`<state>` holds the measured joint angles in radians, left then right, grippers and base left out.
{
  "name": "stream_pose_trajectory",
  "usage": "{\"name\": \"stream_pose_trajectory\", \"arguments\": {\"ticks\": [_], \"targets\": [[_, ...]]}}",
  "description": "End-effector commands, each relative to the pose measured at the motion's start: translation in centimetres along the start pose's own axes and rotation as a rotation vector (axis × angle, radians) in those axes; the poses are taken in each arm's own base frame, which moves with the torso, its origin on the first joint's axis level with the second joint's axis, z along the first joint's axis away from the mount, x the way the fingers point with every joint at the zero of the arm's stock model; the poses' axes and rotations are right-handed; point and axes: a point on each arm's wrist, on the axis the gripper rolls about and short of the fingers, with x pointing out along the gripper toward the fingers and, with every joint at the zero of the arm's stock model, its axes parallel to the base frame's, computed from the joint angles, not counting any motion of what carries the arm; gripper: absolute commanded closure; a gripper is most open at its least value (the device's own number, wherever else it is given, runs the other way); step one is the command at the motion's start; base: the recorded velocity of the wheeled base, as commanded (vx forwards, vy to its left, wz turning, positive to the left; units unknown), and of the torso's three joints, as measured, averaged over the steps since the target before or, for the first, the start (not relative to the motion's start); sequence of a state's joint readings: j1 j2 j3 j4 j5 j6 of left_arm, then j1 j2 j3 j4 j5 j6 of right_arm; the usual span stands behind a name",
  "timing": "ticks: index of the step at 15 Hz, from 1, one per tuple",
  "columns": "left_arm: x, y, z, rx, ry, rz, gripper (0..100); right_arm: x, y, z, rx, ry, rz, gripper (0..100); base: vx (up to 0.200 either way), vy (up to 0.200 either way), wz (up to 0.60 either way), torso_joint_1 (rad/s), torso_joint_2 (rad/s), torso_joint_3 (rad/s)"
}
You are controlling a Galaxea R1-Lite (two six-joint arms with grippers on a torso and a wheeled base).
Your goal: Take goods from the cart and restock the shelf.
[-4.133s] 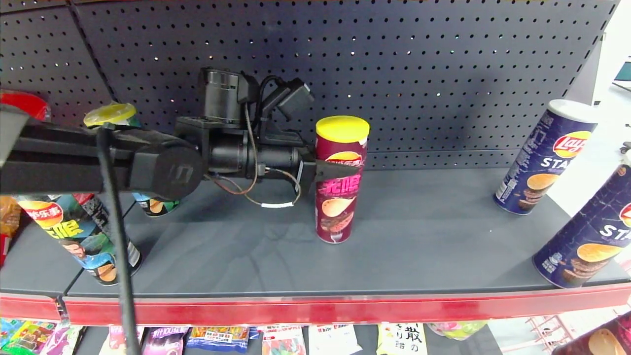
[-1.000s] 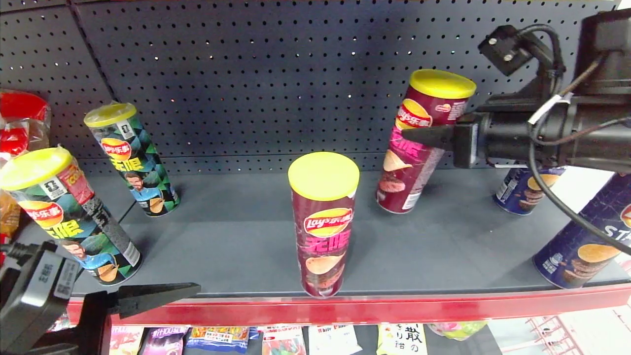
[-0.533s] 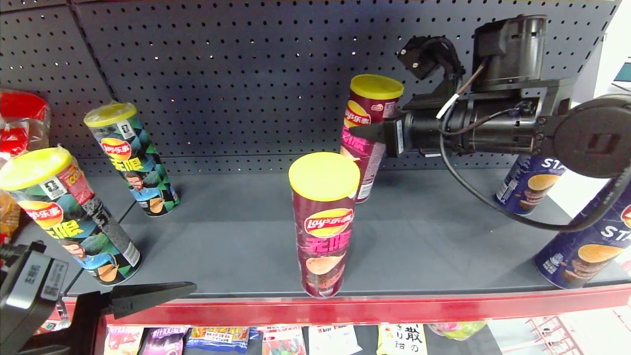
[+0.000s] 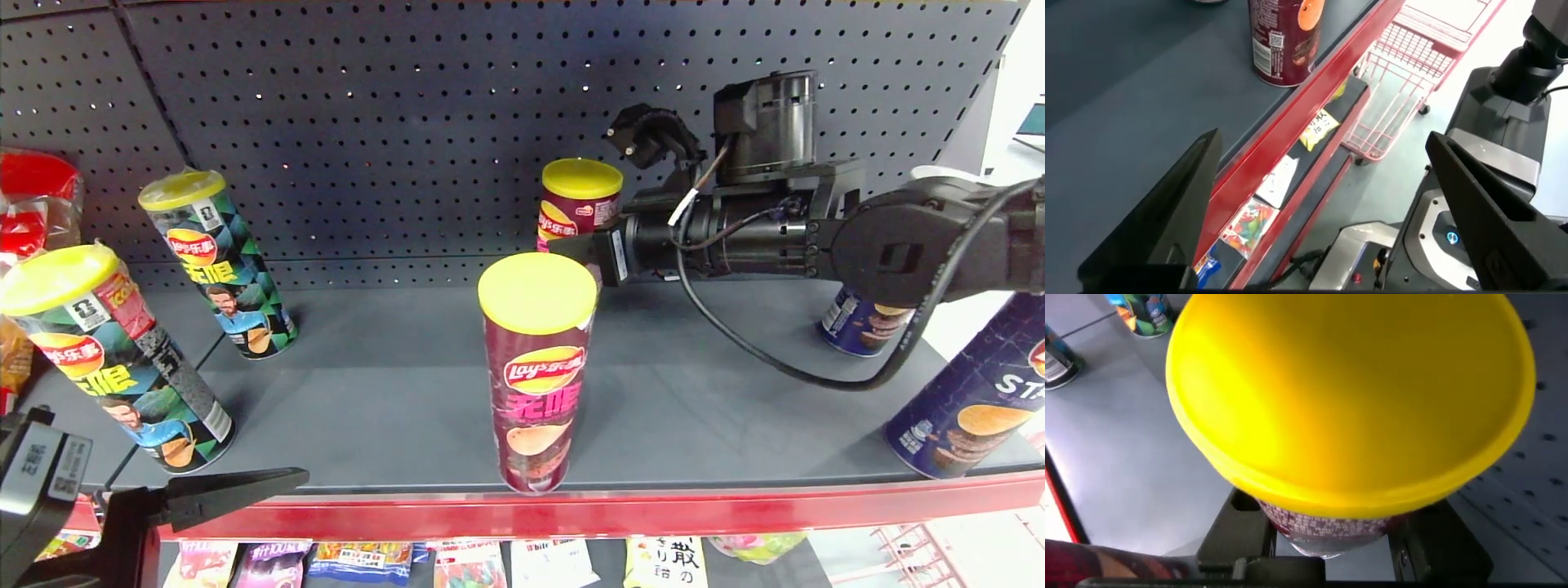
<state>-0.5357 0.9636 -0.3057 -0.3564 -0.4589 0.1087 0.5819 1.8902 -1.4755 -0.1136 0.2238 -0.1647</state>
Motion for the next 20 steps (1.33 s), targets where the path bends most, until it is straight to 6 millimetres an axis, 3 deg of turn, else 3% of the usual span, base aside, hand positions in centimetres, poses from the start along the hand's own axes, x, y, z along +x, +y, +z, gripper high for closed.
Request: {"name": "stream_pose_trajectory", "arguments": {"ticks": [1,9,10,14,20], "targets": [[0.0,0.0,0.0,0.001,-0.002,0.001,0,0.4,0.1,-0.3,0.000,0.010,0.006,100,0.000,0.000,0.00,0.000,0.00,0.000],[0.0,0.0,0.0,0.000,-0.001,0.001,0,0.6,0.8,-0.6,-0.003,0.021,0.019,100,0.000,0.000,0.00,0.000,0.00,0.000],[0.0,0.0,0.0,0.002,-0.001,0.001,0,0.5,0.9,-0.7,-0.001,0.027,0.020,0,0.000,0.000,0.00,0.000,0.00,0.000],[0.0,0.0,-0.1,-0.002,0.003,0.000,0,-0.7,1.2,-0.8,0.005,0.034,0.010,0,0.000,0.000,0.00,0.000,0.00,0.000],[1.6,1.0,-0.3,-0.033,0.081,0.069,0,-8.2,2.4,-1.5,0.025,0.047,-0.114,0,0.000,0.000,0.00,0.000,0.00,0.000]]}}
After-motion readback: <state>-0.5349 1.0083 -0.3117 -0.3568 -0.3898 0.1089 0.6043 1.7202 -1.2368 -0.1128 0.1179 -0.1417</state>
